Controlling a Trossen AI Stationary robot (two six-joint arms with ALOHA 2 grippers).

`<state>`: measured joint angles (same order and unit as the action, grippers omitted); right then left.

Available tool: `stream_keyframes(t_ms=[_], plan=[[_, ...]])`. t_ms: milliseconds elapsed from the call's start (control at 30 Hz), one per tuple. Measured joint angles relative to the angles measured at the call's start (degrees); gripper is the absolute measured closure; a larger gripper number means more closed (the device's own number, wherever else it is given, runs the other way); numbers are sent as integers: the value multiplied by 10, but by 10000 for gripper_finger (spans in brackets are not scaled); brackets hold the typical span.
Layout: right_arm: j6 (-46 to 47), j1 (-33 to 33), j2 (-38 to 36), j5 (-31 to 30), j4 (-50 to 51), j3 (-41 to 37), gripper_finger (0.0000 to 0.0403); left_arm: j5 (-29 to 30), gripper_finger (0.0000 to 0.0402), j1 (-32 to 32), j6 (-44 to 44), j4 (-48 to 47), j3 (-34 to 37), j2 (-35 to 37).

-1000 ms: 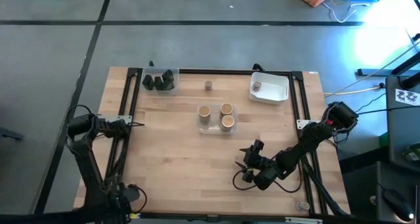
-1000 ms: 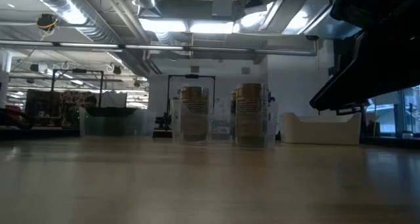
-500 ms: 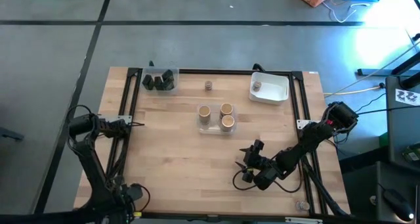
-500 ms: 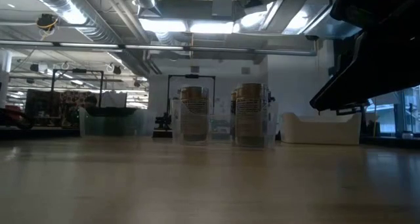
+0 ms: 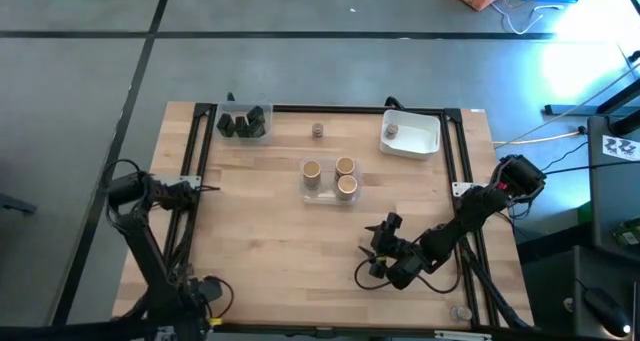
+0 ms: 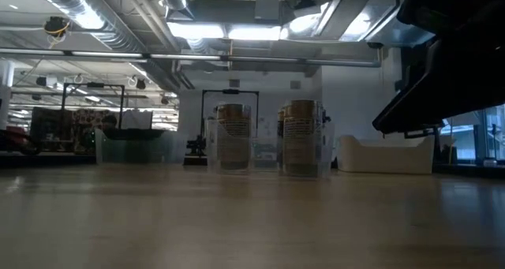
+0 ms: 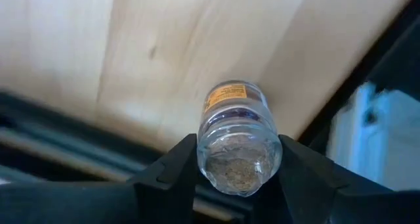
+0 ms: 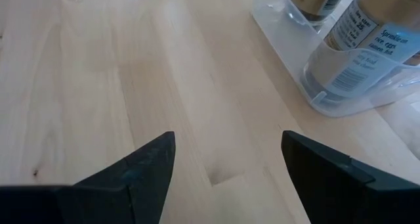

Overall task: Sort spices by type
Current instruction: Put the brown seasoning bottle into the white bin

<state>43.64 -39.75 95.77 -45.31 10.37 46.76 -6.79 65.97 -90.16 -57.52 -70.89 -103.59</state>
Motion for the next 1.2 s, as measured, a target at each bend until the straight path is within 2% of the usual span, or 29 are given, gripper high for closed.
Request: stream_keyframes(t_ms=[267, 433, 667, 900, 1033, 1200], plan=[[-7, 0, 0, 40, 2, 0, 123, 21, 239, -98, 153, -8, -21, 2], [-19, 0, 0, 44, 9, 0, 123, 46, 240, -183, 261, -6, -30, 2], [-31, 0, 0, 44, -4, 0, 123, 50, 240, -301, 397, -4, -48, 2], [-37, 2, 0, 38, -14, 0, 123, 106, 240, -401, 495, 2, -73, 2], [-77, 9, 0, 23, -9, 0, 123, 134, 239, -450, 543, 47, -77, 2], [-96, 26, 0, 29, 24, 0, 123, 139, 239, -500, 594, 132, -77, 2]])
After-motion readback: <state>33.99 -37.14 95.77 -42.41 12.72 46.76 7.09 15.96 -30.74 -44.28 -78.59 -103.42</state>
